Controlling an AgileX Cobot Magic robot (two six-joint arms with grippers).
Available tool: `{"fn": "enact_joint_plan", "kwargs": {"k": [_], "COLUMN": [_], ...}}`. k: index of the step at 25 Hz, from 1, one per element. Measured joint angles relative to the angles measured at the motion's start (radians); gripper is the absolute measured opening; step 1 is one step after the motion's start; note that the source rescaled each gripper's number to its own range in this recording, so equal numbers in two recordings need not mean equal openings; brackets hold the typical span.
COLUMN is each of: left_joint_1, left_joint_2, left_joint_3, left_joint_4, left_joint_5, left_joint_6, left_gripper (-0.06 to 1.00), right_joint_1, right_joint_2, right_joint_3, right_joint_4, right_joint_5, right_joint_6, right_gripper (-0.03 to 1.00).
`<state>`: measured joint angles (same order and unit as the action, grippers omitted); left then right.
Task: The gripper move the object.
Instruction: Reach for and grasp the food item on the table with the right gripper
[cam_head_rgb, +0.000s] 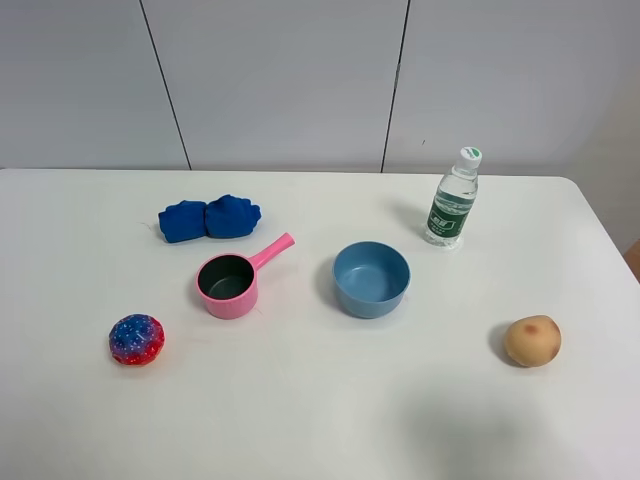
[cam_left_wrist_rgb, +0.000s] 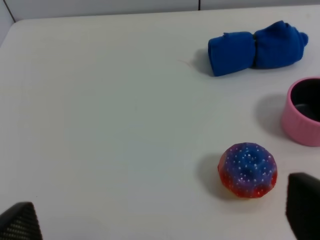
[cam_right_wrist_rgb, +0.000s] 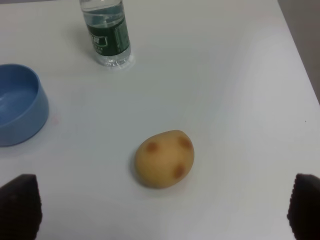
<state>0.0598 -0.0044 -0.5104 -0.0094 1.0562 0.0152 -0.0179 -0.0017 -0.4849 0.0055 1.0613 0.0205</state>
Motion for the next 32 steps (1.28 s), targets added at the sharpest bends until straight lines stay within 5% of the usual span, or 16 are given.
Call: {"fn": "enact_joint_plan", "kwargs": {"k": [21,32], "left_joint_1": [0.000,0.000], "left_joint_2": [0.000,0.000], "left_joint_3": [0.000,0.000], "left_joint_4": [0.000,0.000], "left_joint_5": [0.000,0.000], "left_joint_6": [0.000,0.000], "left_gripper": [1.00,1.00], "right_joint_1": [0.000,0.000], "right_joint_2": [0.006,0.257], "right_joint_3": [0.000,-0.004], "right_joint_4": [0.000,0.000], "right_joint_5": [0.001,0.008], "right_joint_6": [0.000,0.000], "right_gripper": [1.00,1.00]}}
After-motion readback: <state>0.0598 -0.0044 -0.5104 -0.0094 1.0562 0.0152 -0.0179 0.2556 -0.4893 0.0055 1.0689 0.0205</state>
